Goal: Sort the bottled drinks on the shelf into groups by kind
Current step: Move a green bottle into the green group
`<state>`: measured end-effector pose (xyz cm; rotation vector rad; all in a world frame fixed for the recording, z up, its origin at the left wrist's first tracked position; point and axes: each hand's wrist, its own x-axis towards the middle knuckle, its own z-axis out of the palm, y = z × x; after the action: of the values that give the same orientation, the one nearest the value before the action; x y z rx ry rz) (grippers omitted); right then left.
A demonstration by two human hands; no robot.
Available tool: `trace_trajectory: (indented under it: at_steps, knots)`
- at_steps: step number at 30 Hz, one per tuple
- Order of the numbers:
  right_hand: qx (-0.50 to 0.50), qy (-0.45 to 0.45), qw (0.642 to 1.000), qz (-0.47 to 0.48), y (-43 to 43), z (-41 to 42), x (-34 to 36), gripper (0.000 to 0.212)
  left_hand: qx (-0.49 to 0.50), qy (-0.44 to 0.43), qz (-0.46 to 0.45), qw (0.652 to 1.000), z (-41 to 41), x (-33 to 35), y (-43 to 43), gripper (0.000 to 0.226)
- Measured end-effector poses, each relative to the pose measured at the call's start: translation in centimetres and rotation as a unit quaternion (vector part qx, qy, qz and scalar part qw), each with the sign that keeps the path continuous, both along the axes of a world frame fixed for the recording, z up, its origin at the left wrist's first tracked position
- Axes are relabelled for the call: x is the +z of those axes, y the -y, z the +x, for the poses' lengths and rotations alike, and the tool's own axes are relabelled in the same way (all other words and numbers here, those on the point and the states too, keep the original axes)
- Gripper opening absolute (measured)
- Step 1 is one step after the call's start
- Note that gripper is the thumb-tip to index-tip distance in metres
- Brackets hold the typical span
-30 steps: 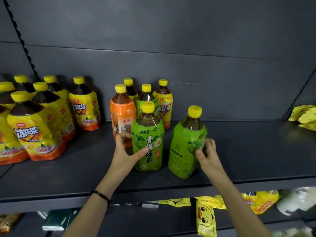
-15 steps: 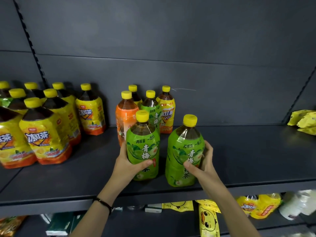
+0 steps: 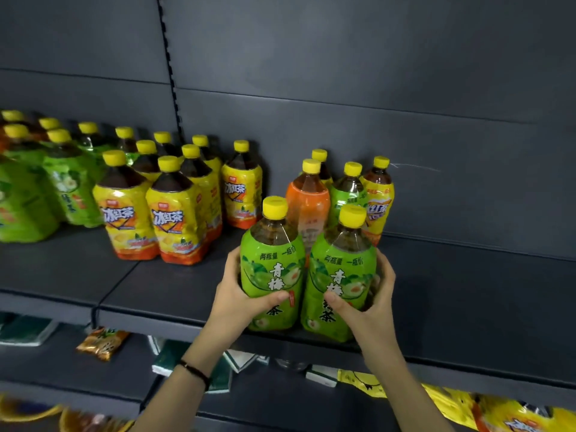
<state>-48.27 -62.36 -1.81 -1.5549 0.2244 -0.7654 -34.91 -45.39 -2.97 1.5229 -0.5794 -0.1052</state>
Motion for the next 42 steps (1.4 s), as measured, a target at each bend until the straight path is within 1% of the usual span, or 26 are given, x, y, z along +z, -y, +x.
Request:
trace_trajectory:
  at_steps: [4, 9, 14, 18, 23, 26, 29, 31, 34, 40, 42]
  knots:
    - [0.017, -0.022, 1.000, 0.007, -2.8, 2.2, 0.6, 0.098, 0.025, -0.011, -0.005, 1.000, 0.9, 0.0, -3.7, 0.107]
    - [0.055, -0.002, 0.998, 0.007, -8.4, 5.7, 1.1, 0.090, 0.062, -0.020, -0.013, 0.998, 3.9, 0.6, -10.6, 0.113]
    - [0.084, 0.018, 0.996, -0.007, -15.8, 10.3, 1.3, 0.090, 0.102, 0.010, 0.003, 0.995, 7.7, 1.7, -19.6, 0.100]
    - [0.111, 0.021, 0.993, -0.017, -22.2, 14.6, 1.2, 0.090, 0.114, 0.027, 0.017, 0.993, 11.5, 2.7, -26.8, 0.098]
    - [0.134, 0.014, 0.990, -0.048, -29.2, 20.3, 1.1, 0.090, 0.106, 0.014, 0.041, 0.993, 17.1, 2.4, -33.3, 0.113]
    - [0.113, 0.003, 0.993, -0.023, -32.7, 22.8, 0.4, 0.091, 0.101, -0.005, 0.042, 0.994, 19.5, 1.6, -35.5, 0.111]
    - [0.105, -0.017, 0.994, -0.026, -34.8, 24.7, 0.0, 0.094, 0.095, -0.012, 0.038, 0.995, 21.3, 0.9, -36.7, 0.102]
    - [0.123, -0.031, 0.991, -0.038, -35.3, 25.8, 0.1, 0.094, 0.087, -0.008, 0.042, 0.995, 22.5, 0.7, -37.2, 0.105]
    - [0.138, -0.048, 0.988, -0.054, -35.9, 27.2, 0.0, 0.095, 0.093, -0.007, 0.061, 0.994, 23.7, 0.5, -37.7, 0.116]
    - [0.069, -0.056, 0.990, -0.108, -36.6, 29.9, -0.2, 0.098, 0.129, 0.006, 0.086, 0.988, 25.3, 1.1, -39.1, 0.112]
    - [0.038, -0.063, 0.991, -0.116, -37.0, 30.9, -0.3, 0.099, 0.141, 0.004, 0.080, 0.987, 25.7, 1.0, -39.8, 0.102]
